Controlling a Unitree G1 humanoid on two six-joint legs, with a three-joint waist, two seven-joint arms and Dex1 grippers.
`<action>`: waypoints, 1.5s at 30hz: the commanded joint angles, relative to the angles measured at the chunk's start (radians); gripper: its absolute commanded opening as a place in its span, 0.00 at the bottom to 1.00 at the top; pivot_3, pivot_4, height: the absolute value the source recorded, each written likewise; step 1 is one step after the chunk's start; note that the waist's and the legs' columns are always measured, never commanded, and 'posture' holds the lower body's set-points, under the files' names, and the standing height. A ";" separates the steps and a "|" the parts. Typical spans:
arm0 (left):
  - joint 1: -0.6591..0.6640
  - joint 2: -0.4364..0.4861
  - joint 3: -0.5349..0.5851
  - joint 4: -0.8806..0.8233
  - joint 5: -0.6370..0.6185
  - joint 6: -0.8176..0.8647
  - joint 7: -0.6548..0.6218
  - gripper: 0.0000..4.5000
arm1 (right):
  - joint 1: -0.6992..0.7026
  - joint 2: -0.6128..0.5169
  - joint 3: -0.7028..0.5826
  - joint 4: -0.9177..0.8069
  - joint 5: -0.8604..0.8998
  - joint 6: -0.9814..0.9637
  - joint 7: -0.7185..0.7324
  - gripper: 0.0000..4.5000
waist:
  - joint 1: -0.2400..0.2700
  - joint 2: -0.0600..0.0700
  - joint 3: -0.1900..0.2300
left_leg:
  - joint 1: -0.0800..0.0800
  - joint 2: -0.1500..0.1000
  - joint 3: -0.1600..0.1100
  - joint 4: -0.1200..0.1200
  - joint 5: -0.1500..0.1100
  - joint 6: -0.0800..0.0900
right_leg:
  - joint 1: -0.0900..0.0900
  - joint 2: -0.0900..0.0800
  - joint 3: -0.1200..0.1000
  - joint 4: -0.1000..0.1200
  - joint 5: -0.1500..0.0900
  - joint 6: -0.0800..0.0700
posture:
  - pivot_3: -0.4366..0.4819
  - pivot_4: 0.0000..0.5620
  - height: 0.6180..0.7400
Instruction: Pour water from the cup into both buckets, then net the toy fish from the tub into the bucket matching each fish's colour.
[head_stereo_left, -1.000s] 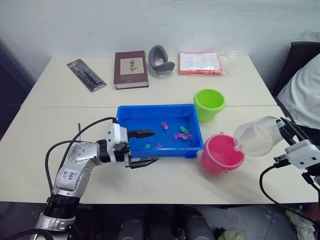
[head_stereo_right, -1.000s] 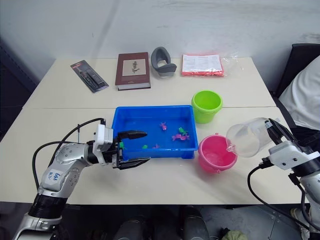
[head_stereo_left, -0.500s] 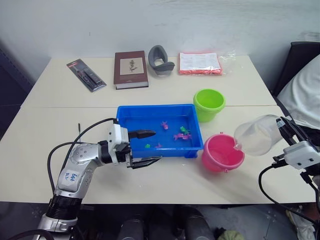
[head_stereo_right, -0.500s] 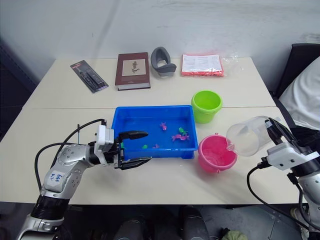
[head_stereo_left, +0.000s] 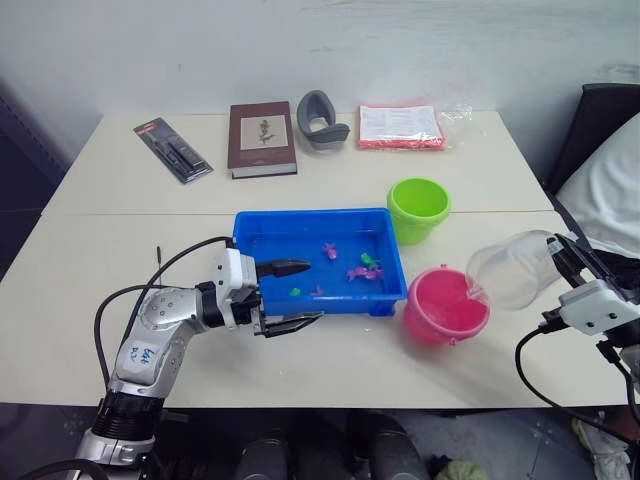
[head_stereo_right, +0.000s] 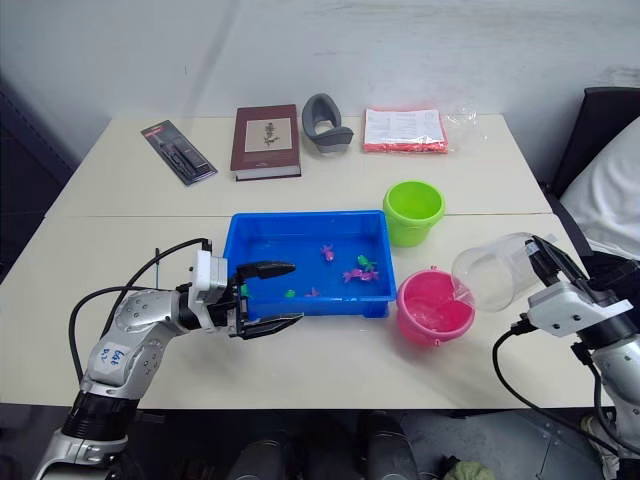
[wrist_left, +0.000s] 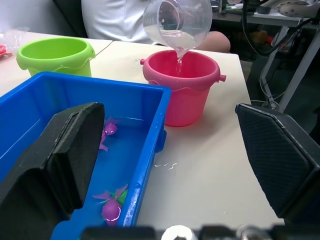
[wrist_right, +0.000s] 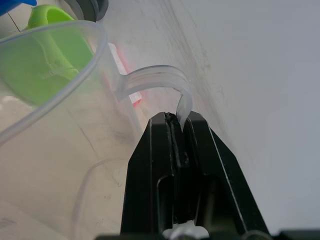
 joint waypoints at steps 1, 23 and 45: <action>0.004 0.008 0.011 -0.025 0.002 -0.013 0.003 1.00 | -0.004 -0.010 -0.002 -0.024 0.077 0.014 0.004 0.01 | 0.000 0.000 0.000 | 0.000 0.000 0.000 0.000 0.000 0.000 | 0.000 0.000 0.000 0.000 0.000 0.000 | 0.48 0.27 1.00; -0.061 0.017 0.173 0.029 -0.038 0.042 0.144 1.00 | -0.409 -0.041 0.064 -0.144 0.638 1.236 -0.108 0.01 | 0.001 0.000 0.000 | -0.001 0.000 -0.001 0.000 0.001 0.002 | -0.001 -0.002 -0.001 0.001 0.000 0.000 | 0.48 0.27 1.00; -0.011 0.007 0.197 -0.104 -0.050 0.129 0.240 1.00 | -0.822 -0.009 0.431 0.295 0.084 0.815 -0.200 0.01 | -0.003 0.000 0.000 | -0.004 0.000 0.000 0.001 0.003 0.001 | -0.002 -0.001 -0.002 -0.001 0.000 0.000 | 0.48 0.27 1.00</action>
